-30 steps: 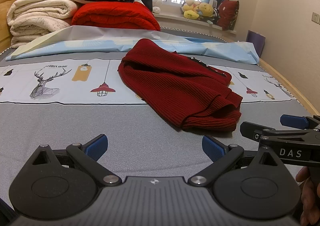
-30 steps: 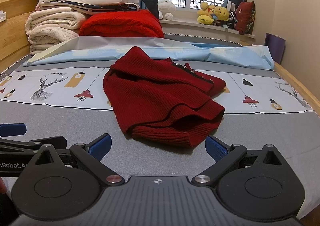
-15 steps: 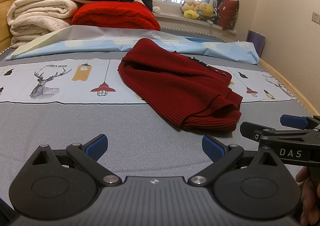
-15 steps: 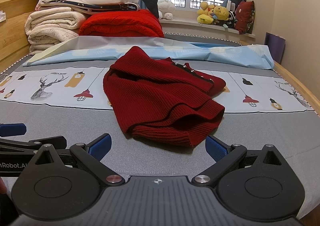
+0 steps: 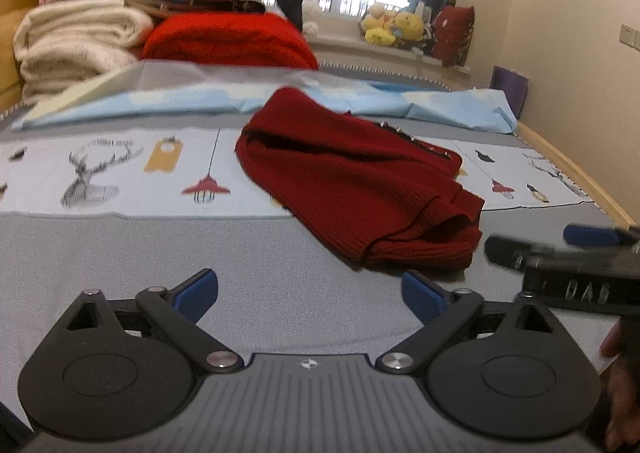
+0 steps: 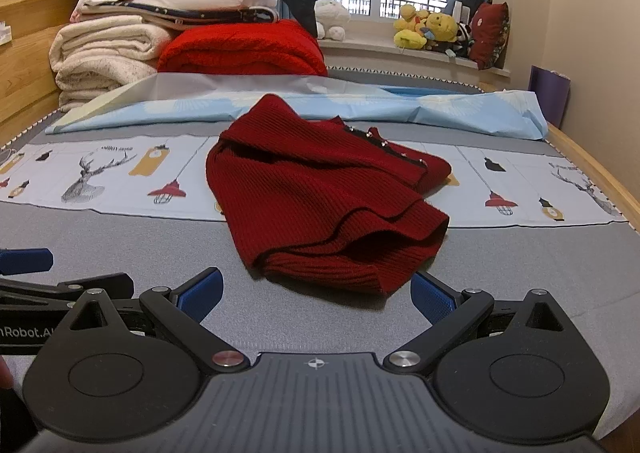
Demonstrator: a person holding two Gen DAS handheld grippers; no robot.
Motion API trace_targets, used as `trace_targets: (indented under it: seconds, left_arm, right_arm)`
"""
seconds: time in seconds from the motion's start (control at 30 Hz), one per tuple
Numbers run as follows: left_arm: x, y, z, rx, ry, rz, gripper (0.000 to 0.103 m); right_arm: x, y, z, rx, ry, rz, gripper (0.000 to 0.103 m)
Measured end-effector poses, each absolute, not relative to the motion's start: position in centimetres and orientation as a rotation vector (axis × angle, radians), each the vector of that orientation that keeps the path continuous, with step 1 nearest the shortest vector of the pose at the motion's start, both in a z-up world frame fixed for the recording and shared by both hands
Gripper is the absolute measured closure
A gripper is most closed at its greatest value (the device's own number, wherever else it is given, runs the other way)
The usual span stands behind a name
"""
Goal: Fold small clothes
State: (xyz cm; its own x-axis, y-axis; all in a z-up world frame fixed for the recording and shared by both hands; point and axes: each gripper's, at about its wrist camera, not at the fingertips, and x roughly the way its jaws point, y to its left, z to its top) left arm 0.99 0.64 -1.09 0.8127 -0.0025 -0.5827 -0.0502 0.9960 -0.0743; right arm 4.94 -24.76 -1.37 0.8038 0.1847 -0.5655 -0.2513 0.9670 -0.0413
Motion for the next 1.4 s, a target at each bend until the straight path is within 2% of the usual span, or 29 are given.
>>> trace_targets:
  seconds: [0.13,0.2,0.3,0.4,0.47,0.6,0.73,0.93,1.03,1.07,1.1,1.17,1.2,1.3,1.4]
  left_arm:
    - [0.8,0.6,-1.1,-0.051,0.607,0.013,0.039]
    - [0.7,0.8,-1.1,-0.044,0.607,0.021,0.044]
    - [0.6,1.7,-1.2,-0.065,0.618,0.021,0.048]
    - [0.5,2.4,-1.3,-0.058,0.635,0.021,0.062]
    - [0.6,2.8,-1.6,-0.051,0.658,0.017,0.079]
    - [1.7,3.7,-2.3,-0.044,0.721,0.022,0.090]
    - [5.1,3.8,-3.1,-0.050,0.758,0.037,0.090]
    - [13.4,2.8,-4.6,-0.156,0.796,0.048,0.090]
    - [17.7,2.5,-5.7,-0.249,0.825,0.061,0.088]
    - [19.0,2.6,-6.3,-0.292,0.843,0.071,0.085]
    - [20.2,2.7,-6.9,-0.339,0.862,0.085,0.081]
    - [22.4,3.3,-8.3,-0.463,0.902,0.112,0.059]
    - [23.4,3.6,-9.1,-0.536,0.927,0.119,0.057]
    - [25.4,3.5,-11.1,-0.650,0.991,0.125,0.054]
    - [26.3,2.7,-11.7,-0.629,0.994,0.165,0.056]
  right_arm:
    - [4.7,-25.5,-0.6,-0.093,0.518,0.198,0.008]
    - [4.5,-26.1,0.1,-0.084,0.452,0.177,0.012]
    - [5.3,-27.7,1.9,-0.042,0.397,0.177,0.012]
    - [7.7,-29.2,3.9,-0.036,0.354,0.199,0.012]
    - [9.6,-30.3,5.2,-0.046,0.313,0.185,0.012]
    - [12.9,-33.3,5.4,0.020,0.293,0.163,0.012]
    - [14.3,-35.7,3.7,0.112,0.372,0.139,0.013]
    - [14.9,-37.3,4.4,0.159,0.364,0.160,0.016]
    - [15.2,-38.2,4.7,0.180,0.366,0.169,0.036]
    - [15.3,-38.6,4.8,0.186,0.369,0.179,0.049]
    - [15.3,-38.9,4.8,0.192,0.374,0.191,0.058]
    - [15.6,-39.5,4.7,0.206,0.386,0.208,0.059]
    - [15.6,-39.7,4.7,0.205,0.387,0.205,0.059]
    - [15.7,-40.6,4.6,0.216,0.395,0.182,0.057]
    - [16.0,-41.4,4.4,0.252,0.414,0.165,0.057]
